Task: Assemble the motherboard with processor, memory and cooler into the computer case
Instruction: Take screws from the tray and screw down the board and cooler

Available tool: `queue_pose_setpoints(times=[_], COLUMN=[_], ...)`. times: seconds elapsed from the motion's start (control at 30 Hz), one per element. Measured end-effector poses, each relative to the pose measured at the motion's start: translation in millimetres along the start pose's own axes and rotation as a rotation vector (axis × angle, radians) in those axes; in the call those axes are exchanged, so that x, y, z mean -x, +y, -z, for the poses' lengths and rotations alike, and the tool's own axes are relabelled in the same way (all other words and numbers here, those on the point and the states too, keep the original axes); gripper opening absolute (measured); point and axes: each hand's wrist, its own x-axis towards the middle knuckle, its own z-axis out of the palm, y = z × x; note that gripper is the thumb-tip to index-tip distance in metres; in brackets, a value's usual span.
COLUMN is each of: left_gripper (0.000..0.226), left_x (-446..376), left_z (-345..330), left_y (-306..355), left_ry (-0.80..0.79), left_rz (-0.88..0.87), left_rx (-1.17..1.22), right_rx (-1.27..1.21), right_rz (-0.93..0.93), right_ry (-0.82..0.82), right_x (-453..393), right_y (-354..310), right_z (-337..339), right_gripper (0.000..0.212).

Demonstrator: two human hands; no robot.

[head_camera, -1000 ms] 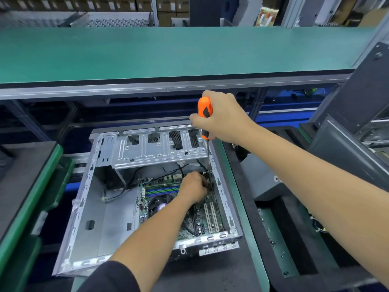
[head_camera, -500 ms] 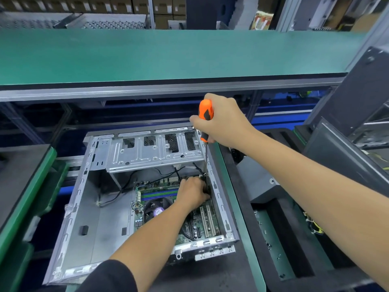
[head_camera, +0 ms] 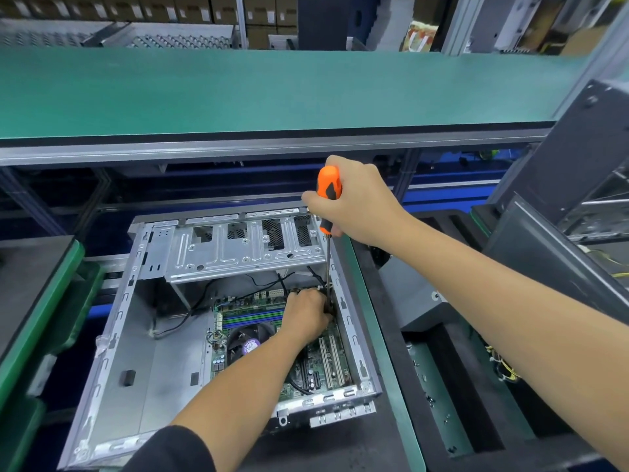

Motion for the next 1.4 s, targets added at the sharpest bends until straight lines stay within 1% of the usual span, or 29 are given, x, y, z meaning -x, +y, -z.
queue_pose_setpoints(times=[0.23,0.43,0.63,0.73,0.83,0.9,1.0,1.17,1.27,1.3,1.33,1.4], left_gripper=[0.016,0.018,0.020,0.023,0.021,0.016,0.013,0.014,0.015,0.015,0.015,0.014], left_x=[0.0,0.1,0.8,-0.5,0.2,-0.1,-2.0,-2.7,-2.8,-3.2,-3.5,-3.5], left_z=[0.8,1.2,3.1,2.4,3.2,3.7,5.3,7.1,7.2,7.3,7.4,6.8], left_y=[2.7,2.1,4.7,7.6,10.6,9.7,7.1,5.8,5.3,5.1,5.1,4.9], left_ry=[0.004,0.009,-0.031,-0.051,-0.061,-0.067,-0.095,-0.101,-0.112,-0.113,-0.111,-0.112], left_rz=[0.023,0.043,0.070,0.104,0.127,0.137,0.115,0.105,0.101,0.097,0.095,0.093], left_rx=[0.010,0.017,0.040,0.095,0.129,0.170,0.220,0.242,0.250,0.248,0.246,0.250], right_rx=[0.003,-0.002,-0.017,-0.016,-0.013,0.007,0.039,0.150,0.150,0.138,0.119,0.106], right_rz=[0.000,0.001,-0.021,-0.023,-0.013,-0.016,0.012,0.080,0.090,0.090,0.095,0.147], right_ry=[-0.033,-0.054,-0.082,-0.098,-0.106,-0.096,-0.099,-0.101,-0.074,-0.076,-0.085,-0.121], right_x=[-0.4,0.4,-2.8,-4.5,-6.4,-8.6,-10.9,-17.8,-19.3,-18.8,-18.2,-18.4], right_y=[0.2,1.2,0.7,0.9,-0.1,-1.2,-2.0,-1.2,0.6,0.5,0.1,-3.4], right_z=[1.5,0.6,0.0,0.9,-0.6,-1.1,-1.3,-3.1,-7.7,-8.1,-7.6,-3.8], right_gripper=[0.032,0.030,0.028,0.031,0.032,0.030,0.019,0.034,0.047,0.048,0.046,0.033])
